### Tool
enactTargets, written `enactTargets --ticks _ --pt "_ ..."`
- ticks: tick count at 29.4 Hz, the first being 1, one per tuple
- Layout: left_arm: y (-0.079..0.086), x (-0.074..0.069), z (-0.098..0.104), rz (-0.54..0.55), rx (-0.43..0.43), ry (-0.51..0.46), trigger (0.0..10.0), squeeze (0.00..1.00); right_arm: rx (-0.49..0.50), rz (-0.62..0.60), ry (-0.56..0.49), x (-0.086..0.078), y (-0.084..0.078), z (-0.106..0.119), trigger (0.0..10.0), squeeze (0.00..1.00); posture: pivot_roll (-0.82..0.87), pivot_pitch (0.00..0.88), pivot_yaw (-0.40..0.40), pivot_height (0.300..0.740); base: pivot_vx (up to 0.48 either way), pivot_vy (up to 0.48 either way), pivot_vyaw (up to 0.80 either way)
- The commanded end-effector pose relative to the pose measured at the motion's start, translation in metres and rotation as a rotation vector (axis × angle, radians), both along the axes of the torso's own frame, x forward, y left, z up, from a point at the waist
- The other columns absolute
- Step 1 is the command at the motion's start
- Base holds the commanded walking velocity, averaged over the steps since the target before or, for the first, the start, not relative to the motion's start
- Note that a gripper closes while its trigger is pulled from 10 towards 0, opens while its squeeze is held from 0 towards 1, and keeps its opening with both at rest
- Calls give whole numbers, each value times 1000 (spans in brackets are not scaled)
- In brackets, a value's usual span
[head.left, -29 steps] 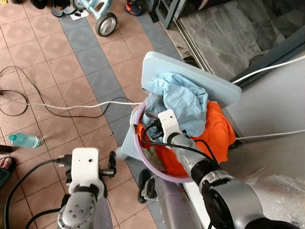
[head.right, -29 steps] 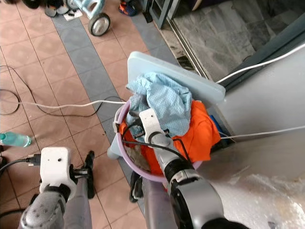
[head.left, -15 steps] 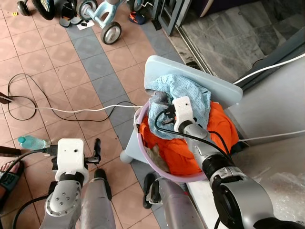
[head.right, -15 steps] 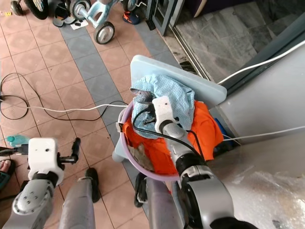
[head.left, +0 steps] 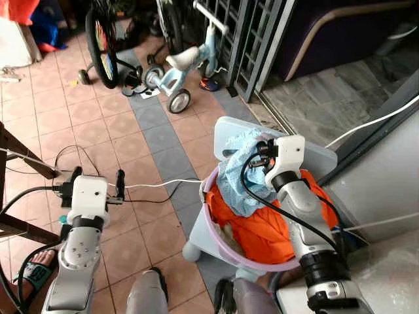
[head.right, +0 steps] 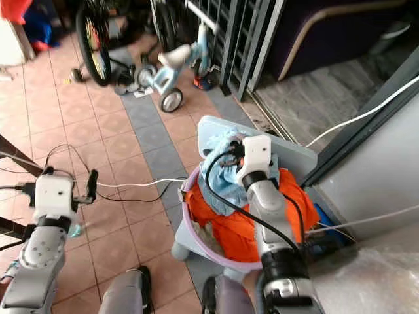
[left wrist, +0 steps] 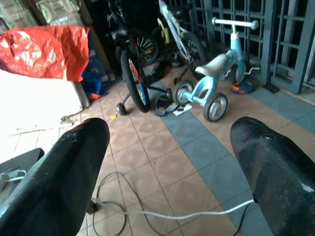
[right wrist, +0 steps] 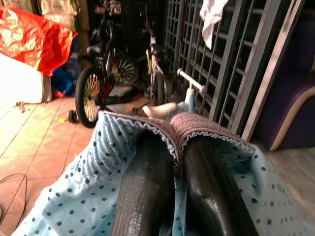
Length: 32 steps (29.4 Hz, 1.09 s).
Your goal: Clothes washing
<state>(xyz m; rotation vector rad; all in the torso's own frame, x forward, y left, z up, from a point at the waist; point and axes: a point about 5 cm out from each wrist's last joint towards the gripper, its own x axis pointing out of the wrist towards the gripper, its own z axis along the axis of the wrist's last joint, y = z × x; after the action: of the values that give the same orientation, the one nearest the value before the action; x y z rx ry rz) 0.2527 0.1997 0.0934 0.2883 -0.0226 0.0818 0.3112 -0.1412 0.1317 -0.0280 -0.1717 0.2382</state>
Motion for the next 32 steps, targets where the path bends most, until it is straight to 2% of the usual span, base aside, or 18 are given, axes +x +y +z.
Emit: enactTargets --ticks 1,5,8,9,10,15,18,21,22,23,24,29,32 --pt "-10 3 -4 -36 -1 3 10000 0 -4 -18 -49 -4 -4 13 0 0 -3 0 -18 740 0 0 0" --pt "-31 16 -2 -84 -11 -26 10000 0 -27 -82 -62 -9 -14 16 0 0 -20 0 5 740 0 0 0" --pt "-49 29 0 -113 -21 -23 10000 0 -83 -127 -68 -15 -19 14 0 0 -39 0 32 740 0 0 0" --pt "-49 29 0 -113 -21 -23 10000 0 -83 -127 -68 -15 -19 14 0 0 -39 0 32 740 0 0 0" --pt "-60 34 2 -155 -40 -28 10000 0 -102 -153 -63 -18 -21 12 0 0 -54 0 29 740 0 0 0" --pt "-81 31 3 -246 -51 -30 10000 0 -113 -203 -42 -26 -20 4 0 0 -53 0 43 740 0 0 0" --pt "-83 28 -1 -251 -31 -6 10000 0 -114 -206 -28 -30 -19 0 0 0 -46 0 38 740 0 0 0" --pt "-72 25 -5 -208 -47 8 10000 0 -130 -234 0 -36 -22 -8 0 0 -49 0 28 740 0 0 0" --pt "-70 24 -7 -199 -56 18 10000 0 -122 -232 19 -36 -22 -11 3098 0 -49 0 28 740 0 0 0" --pt "-68 22 -10 -189 -66 28 10000 0 -127 -241 39 -36 -22 -13 5020 0 -51 0 29 740 0 0 0" --pt "-67 21 -12 -180 -79 41 10000 0 -139 -248 49 -36 -23 -14 10000 0 -53 0 28 740 0 0 -488" --pt "-70 16 -15 -164 -109 62 10000 0 -129 -267 45 -31 -24 -12 10000 0 -62 0 29 740 0 0 -726" --pt "-81 12 -21 -208 -147 113 10000 0 -121 -293 62 -22 -26 -18 10000 0 -46 0 22 740 0 0 -775"
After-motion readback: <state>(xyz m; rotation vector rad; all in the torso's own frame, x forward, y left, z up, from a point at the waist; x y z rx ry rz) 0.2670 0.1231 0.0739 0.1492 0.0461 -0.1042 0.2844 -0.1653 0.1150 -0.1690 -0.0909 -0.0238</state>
